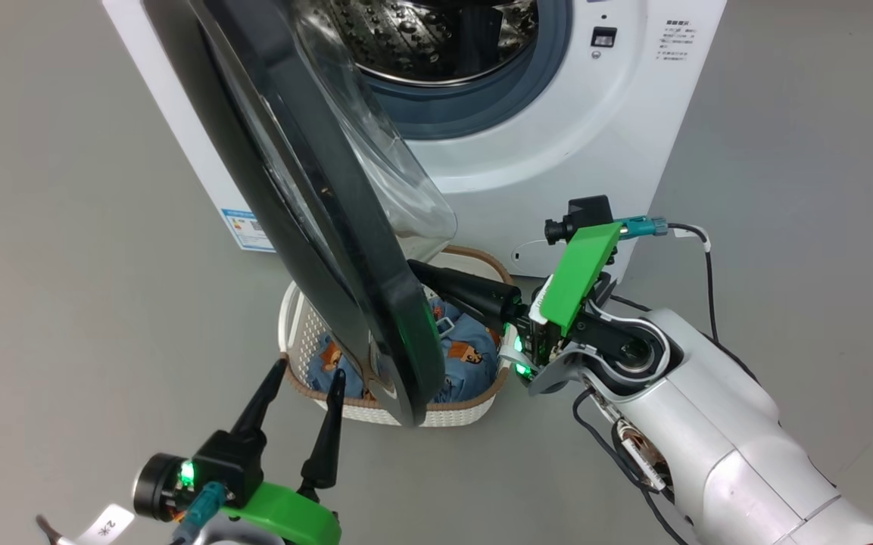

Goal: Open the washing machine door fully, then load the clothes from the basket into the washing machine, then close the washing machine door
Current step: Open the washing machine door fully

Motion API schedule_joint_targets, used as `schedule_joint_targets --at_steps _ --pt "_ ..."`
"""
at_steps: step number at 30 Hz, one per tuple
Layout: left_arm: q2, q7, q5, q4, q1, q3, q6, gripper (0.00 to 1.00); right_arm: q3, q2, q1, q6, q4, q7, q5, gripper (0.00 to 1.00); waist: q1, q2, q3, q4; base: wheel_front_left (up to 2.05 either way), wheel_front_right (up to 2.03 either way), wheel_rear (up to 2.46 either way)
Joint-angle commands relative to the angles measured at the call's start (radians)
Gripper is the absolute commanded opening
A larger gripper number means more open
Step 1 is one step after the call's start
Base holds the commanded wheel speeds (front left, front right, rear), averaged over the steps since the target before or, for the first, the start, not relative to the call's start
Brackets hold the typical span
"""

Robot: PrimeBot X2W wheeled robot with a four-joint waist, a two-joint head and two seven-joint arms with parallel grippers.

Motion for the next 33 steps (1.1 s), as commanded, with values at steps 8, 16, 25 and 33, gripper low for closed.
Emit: schedule_joint_targets --at_steps 8,16,25,33 --pt "0.017 -0.008 0.009 -0.019 -0.009 0.038 -0.003 1.0 -0.016 0.031 0.034 0.008 -0.028 -0.039 0.022 0.0 0.0 0.0 -0.004 -0.02 0.0 0.0 0.0" --pt "0.017 -0.008 0.009 -0.017 -0.007 0.048 0.0 1.0 -0.081 -0.004 0.086 0.008 -0.07 -0.073 0.019 0.0 0.0 0.0 -0.011 -0.039 0.0 0.0 0.0" --pt "0.025 -0.008 0.011 -0.014 -0.01 0.068 0.006 1.0 -0.132 -0.065 0.225 0.008 -0.206 -0.151 -0.047 0.0 0.0 0.0 -0.021 -0.078 0.0 0.0 0.0" --pt "0.03 -0.008 0.008 -0.011 -0.004 0.083 0.008 1.0 -0.187 -0.111 0.412 0.008 -0.366 -0.274 -0.121 1.0 0.0 0.0 -0.037 -0.108 0.0 0.0 0.0"
